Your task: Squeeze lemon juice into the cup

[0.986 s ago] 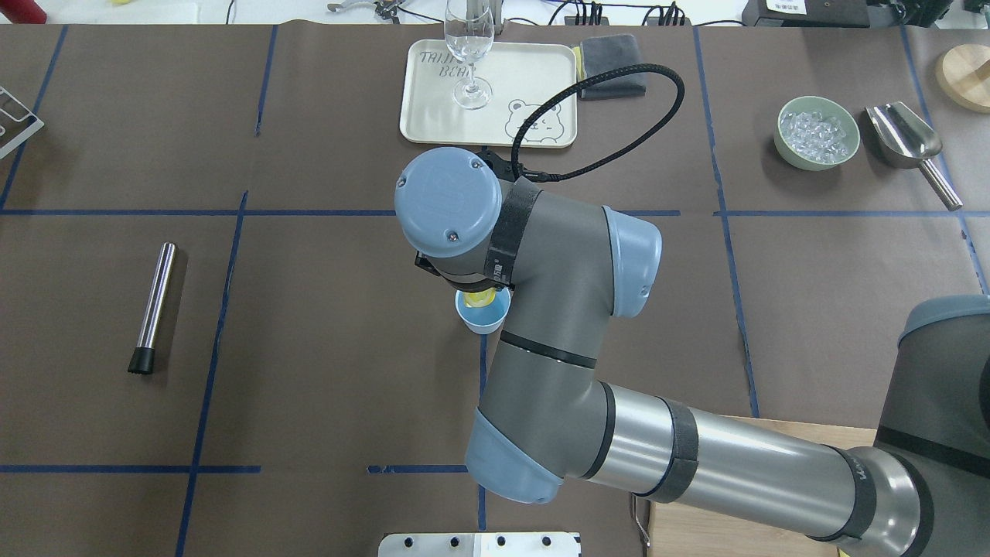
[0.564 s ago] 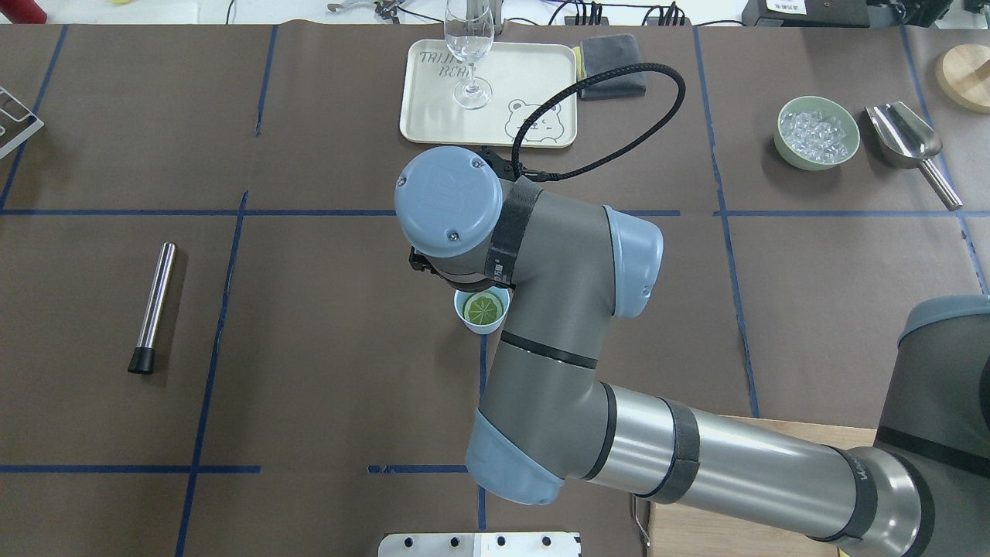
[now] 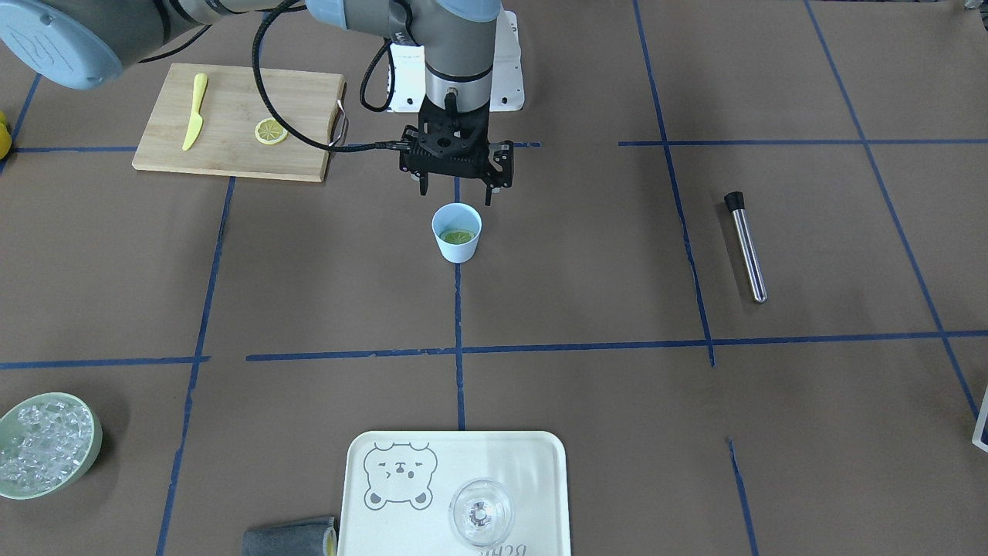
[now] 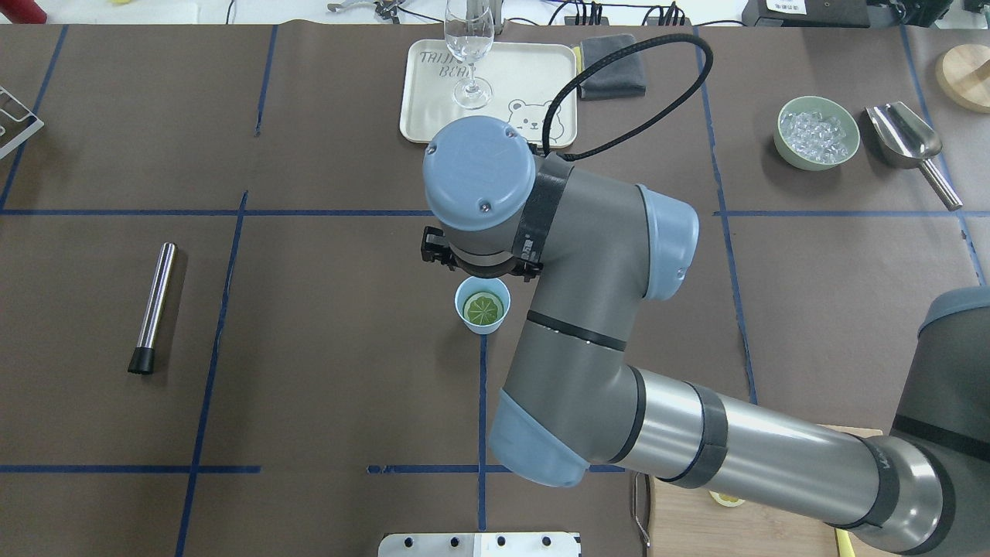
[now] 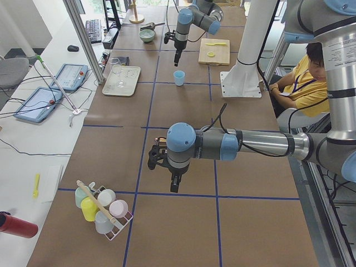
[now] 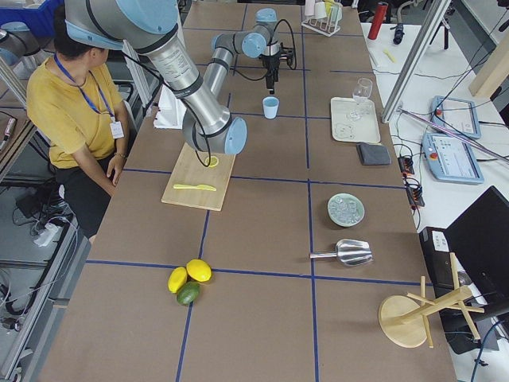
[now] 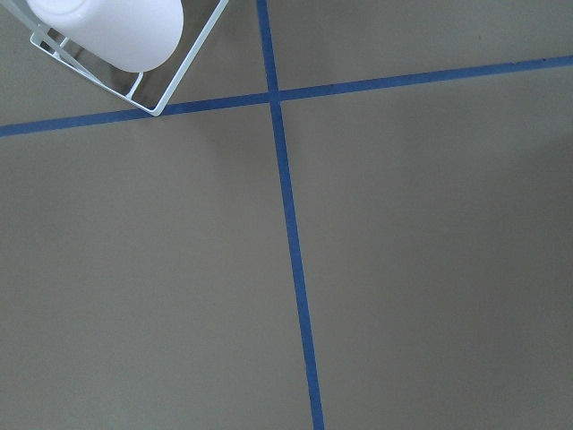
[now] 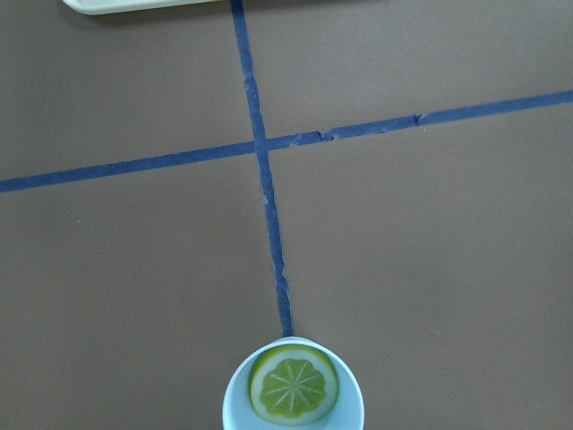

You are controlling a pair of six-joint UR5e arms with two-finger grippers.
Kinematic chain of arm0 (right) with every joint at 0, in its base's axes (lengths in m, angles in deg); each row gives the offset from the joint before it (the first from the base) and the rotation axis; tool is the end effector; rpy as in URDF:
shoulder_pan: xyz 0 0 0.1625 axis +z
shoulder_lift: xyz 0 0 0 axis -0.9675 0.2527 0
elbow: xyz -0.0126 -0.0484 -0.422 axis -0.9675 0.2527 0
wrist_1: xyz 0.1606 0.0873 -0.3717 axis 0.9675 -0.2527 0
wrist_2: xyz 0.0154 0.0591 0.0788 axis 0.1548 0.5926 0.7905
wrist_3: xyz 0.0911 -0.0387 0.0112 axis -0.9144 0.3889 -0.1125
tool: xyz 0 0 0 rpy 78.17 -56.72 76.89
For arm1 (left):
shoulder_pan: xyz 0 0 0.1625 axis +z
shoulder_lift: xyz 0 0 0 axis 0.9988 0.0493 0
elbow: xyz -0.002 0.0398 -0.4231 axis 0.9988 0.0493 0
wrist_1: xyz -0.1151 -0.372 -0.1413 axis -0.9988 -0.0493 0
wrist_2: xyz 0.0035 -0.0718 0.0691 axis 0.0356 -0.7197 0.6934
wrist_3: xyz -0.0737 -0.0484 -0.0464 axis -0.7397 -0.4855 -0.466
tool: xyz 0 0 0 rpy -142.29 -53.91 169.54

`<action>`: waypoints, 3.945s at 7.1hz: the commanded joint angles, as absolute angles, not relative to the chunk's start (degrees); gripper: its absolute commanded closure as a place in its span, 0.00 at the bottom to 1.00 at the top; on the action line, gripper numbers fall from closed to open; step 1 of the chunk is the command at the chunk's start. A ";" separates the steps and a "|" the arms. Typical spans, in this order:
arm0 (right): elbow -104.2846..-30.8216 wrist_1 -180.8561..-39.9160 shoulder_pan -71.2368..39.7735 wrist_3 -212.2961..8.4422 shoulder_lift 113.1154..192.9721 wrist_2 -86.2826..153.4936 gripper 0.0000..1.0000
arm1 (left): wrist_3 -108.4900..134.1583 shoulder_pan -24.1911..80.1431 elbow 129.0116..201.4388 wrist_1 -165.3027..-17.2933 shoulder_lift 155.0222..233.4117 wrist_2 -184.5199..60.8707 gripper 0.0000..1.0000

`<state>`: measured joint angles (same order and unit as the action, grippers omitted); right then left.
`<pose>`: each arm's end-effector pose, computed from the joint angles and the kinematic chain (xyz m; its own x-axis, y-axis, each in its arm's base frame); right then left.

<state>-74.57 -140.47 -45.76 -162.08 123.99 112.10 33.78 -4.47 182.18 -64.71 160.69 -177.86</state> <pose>-0.5199 -0.4258 0.1081 0.7100 0.1433 0.6894 -0.2089 0.9779 0.0119 -0.0711 -0.3909 0.6083 0.6749 0.1359 -0.7252 -0.0449 0.9886 0.1435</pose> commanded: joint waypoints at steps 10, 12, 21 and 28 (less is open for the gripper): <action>-88.57 -139.90 17.24 -68.78 186.65 139.35 0.00 | 32.93 -1.07 182.54 -64.58 161.26 -177.66 0.00; -82.93 -139.99 23.15 -66.09 187.21 139.69 0.00 | 31.36 1.11 182.62 -64.58 162.74 -177.49 0.00; -83.37 -139.90 26.06 -65.12 188.53 139.96 0.00 | -8.96 31.18 182.82 -72.04 183.03 -171.33 0.00; -82.75 -139.90 26.06 -65.21 188.53 140.05 0.00 | -10.22 31.36 177.83 -72.22 191.73 -171.16 0.00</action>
